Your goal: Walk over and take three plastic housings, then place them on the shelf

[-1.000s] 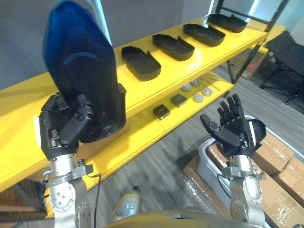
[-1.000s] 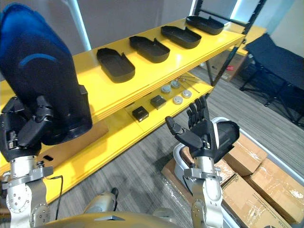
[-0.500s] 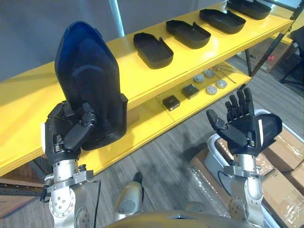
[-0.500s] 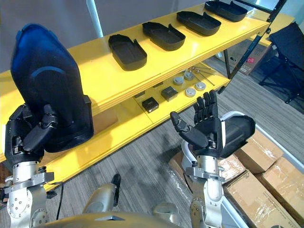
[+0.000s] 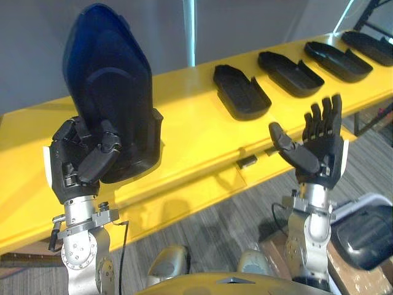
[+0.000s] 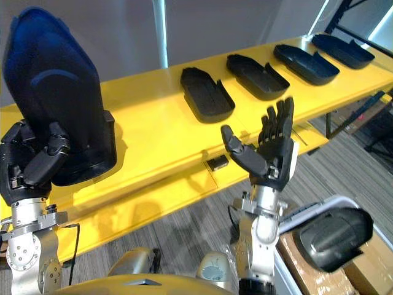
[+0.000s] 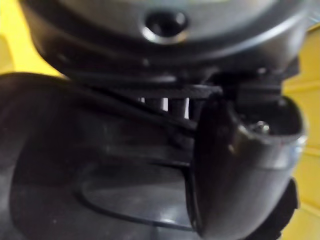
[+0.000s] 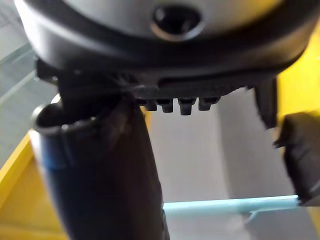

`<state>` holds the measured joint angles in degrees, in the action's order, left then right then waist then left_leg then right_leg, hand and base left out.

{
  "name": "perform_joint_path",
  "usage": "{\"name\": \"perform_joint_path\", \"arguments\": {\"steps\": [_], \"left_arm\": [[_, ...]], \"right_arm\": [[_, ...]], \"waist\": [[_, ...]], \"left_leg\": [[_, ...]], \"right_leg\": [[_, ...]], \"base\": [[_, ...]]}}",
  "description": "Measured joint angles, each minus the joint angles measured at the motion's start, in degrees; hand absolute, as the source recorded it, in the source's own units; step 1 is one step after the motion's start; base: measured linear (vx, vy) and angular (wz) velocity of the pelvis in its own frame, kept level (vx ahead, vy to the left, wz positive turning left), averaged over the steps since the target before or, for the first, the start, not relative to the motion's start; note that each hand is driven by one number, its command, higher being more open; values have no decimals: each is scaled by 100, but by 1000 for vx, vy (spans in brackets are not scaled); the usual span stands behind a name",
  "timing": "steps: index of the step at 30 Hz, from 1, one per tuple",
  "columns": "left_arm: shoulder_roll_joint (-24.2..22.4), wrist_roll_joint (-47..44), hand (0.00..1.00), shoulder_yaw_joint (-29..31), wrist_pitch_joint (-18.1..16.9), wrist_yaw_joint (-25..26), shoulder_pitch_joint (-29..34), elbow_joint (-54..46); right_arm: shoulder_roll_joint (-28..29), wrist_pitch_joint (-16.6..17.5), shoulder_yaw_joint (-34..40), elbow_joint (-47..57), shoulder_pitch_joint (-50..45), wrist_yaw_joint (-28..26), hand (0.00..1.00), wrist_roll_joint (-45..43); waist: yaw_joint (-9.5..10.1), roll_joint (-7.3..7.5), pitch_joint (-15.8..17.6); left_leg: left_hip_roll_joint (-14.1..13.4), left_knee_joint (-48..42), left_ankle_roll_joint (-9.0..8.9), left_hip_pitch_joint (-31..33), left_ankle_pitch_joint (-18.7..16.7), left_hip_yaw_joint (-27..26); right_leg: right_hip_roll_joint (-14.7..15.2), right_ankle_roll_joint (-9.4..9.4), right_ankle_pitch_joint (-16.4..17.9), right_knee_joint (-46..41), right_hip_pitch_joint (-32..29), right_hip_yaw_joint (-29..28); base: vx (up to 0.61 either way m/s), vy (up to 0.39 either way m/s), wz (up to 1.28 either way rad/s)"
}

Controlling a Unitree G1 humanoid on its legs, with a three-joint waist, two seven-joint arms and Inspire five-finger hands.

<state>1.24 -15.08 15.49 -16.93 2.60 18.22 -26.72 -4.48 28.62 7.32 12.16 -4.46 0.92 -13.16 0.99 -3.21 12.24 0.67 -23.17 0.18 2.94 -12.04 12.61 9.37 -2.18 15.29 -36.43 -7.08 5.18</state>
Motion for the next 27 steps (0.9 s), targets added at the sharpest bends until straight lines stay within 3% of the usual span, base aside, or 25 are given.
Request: {"name": "perform_joint_path", "arguments": {"steps": [1, 3, 4, 5, 6, 8, 9, 11, 12, 17, 23, 27], "left_arm": [[47, -8, 0, 8, -3, 2, -206, 3], [178, -11, 0, -9, -9, -2, -431, 6], [303, -14, 0, -4, -13, -4, -484, 2], [302, -18, 0, -2, -22, -28, -477, 14], [191, -23, 0, -45, -10, -56, -355, 9], [138, -21, 0, -46, 1, -130, -210, 10], [131, -22, 0, -43, 37, -183, -202, 10], [109, -23, 0, -41, 110, -276, -222, 11], [82, -22, 0, -52, 161, -424, -230, 14], [86, -37, 0, -118, 407, -749, -245, 29], [117, -500, 0, -149, 1313, -1295, -243, 343], [258, -886, 0, -160, 1970, -1508, -268, 818]], "right_arm": [[-276, 57, 68, 166, 137, 71, 100, 58], [-508, 67, 230, 458, 305, 116, 100, 107], [-563, 69, 282, 629, 414, 190, 100, 105], [-671, 82, 318, 707, 535, 227, 100, 97], [-859, 80, 351, 721, 683, 218, 100, 31], [-1015, 71, 431, 727, 826, 172, 100, -128], [-1049, 62, 536, 727, 858, 116, 100, -188], [-1045, 33, 809, 745, 830, 4, 100, -187], [-1040, -47, 1063, 817, 712, -50, 100, -190], [-852, -393, 1580, 970, 468, -275, 100, -410], [-257, -777, 1455, 1128, 16, -495, 100, -562], [-173, -1017, 1182, 1124, -183, -886, 100, -866]], "waist": [[-21, 4, -2], [-92, 176, -72], [-115, 405, -165], [-120, 434, -184], [-86, 257, -223], [28, 121, -284], [47, 122, -291], [-10, 141, -300], [-108, 147, -302], [-144, 168, -320], [-271, 315, -503], [-319, 317, -545]], "left_leg": [[15, 14, -80, -53, -48, 236], [170, -104, -244, -57, -148, 596], [302, -203, -399, -54, -260, 659], [241, -317, -472, -62, -437, 591], [-83, -409, -571, -39, -543, 423], [-501, -235, -561, -92, -515, 23], [-649, -24, -581, -132, -368, -239], [-725, 286, -565, -121, -98, -707], [-712, 502, -528, -130, 89, -1002], [-477, 1062, -479, -352, 436, -1075], [-426, 1256, -427, -389, 521, -1328], [-422, 1420, -371, -471, 543, -1600]], "right_leg": [[-235, -92, -57, 664, -58, -265], [-289, -363, -336, 1375, -21, -615], [-165, -318, -891, 1650, 91, -663], [-132, -450, -803, 1641, 228, -477], [-331, -373, -762, 1810, 467, -216], [-539, -229, -807, 2081, 733, 29], [-550, -186, -834, 2192, 833, 175], [-426, -177, -839, 2298, 908, 426], [-305, -178, -839, 2372, 994, 628], [-65, -259, -906, 2585, 1182, 770], [55, -324, -975, 2677, 1221, 768], [77, -351, -1115, 2847, 1211, 614]], "base": [[266, -71, 118], [343, -212, 139], [299, -277, 126], [255, -294, 126], [158, -229, 77], [179, -242, 53], [148, -185, 53], [91, -97, 72], [70, -50, 83], [17, 43, 30], [-25, 42, 2], [-40, 49, -17]]}}
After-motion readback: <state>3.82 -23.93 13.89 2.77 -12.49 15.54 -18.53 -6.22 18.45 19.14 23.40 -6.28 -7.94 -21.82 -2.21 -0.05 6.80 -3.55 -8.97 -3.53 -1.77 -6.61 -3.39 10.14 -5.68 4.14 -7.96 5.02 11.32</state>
